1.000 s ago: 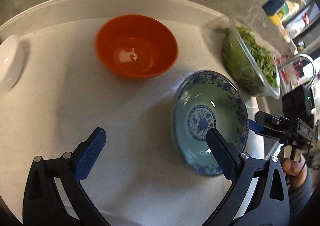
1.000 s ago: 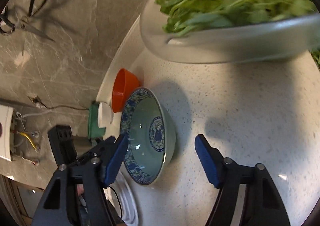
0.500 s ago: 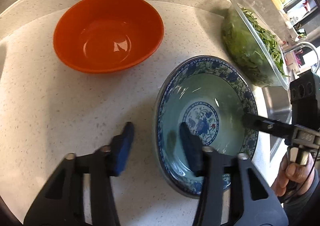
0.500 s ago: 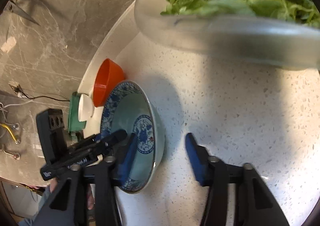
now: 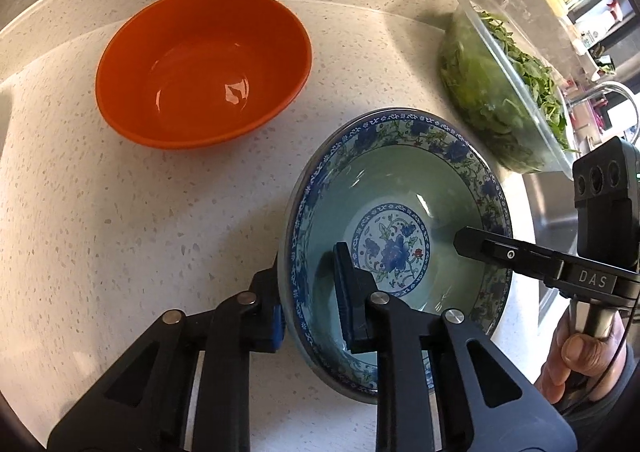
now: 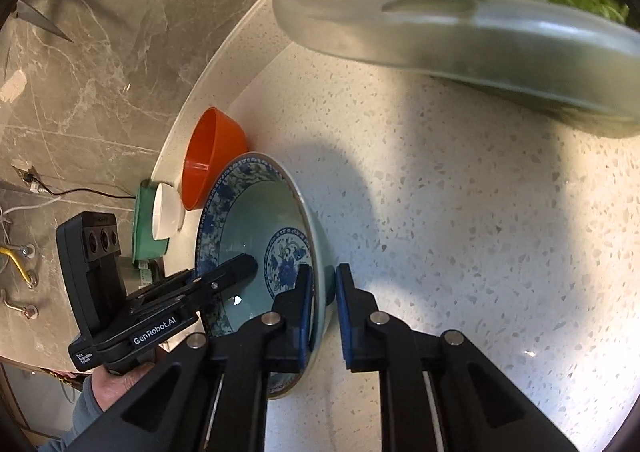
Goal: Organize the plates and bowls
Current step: 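Lift the patterned bowl, set it beside the plate stack, open left gripper, then move the left gripper to the small white bowl beside the green colander, then close the left gripper on the small white bowl's rim, then lift the small white bowl with the left gripper toward the patterned bowl, then lower the white bowl into the patterned bowl and open the left gripper, then move the left gripper to the orange bowl on the counter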
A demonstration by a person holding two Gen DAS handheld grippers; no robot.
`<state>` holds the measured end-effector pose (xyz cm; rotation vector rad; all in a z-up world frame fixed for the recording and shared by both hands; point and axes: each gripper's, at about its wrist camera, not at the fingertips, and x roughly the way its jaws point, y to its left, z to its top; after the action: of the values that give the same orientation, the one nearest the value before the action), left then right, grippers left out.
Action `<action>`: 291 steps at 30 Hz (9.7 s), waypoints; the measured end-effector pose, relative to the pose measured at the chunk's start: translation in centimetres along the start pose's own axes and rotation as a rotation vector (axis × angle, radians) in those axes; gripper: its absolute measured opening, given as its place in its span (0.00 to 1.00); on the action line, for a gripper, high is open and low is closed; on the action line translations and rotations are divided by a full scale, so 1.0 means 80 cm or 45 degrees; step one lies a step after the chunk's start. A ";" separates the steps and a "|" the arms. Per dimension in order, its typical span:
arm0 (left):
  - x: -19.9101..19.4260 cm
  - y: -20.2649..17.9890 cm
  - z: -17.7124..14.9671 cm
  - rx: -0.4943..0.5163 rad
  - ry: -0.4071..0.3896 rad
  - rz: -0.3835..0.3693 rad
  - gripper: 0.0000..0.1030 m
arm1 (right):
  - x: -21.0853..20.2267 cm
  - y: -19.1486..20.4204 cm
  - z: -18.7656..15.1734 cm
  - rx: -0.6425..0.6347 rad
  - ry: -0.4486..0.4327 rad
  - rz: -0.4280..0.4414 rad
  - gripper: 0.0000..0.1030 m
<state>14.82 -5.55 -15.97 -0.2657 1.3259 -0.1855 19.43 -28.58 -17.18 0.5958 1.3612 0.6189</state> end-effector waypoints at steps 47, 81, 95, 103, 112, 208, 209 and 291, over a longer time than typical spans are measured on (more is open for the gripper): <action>-0.016 -0.094 -0.214 0.043 0.097 -0.074 0.19 | -0.076 -0.055 -0.179 0.051 0.080 0.019 0.17; -0.277 0.109 -0.213 -0.463 -0.433 0.060 1.00 | -0.128 0.038 -0.088 -0.188 -0.064 0.308 1.00; -0.282 0.339 -0.136 -0.419 -0.450 0.250 1.00 | 0.026 0.282 -0.035 -0.435 -0.001 0.127 1.00; -0.237 0.383 -0.074 -0.384 -0.423 0.261 1.00 | 0.149 0.372 0.031 -0.536 0.101 -0.065 0.90; -0.216 0.433 -0.030 -0.462 -0.451 0.250 0.98 | 0.237 0.385 0.081 -0.528 0.152 -0.173 0.85; 0.003 -0.209 -0.158 0.091 0.104 -0.135 0.09 | -0.127 0.003 -0.187 -0.073 0.103 -0.221 0.22; 0.004 -0.200 -0.158 0.094 0.103 -0.128 0.09 | -0.128 -0.002 -0.189 -0.076 0.102 -0.222 0.22; -0.174 0.118 -0.048 -0.142 -0.289 -0.336 0.99 | -0.145 0.092 -0.068 -0.106 -0.251 0.233 0.87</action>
<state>7.64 7.07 -6.62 -0.5420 1.0746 -0.2950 12.41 -31.49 -4.49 0.6998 1.0991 0.7404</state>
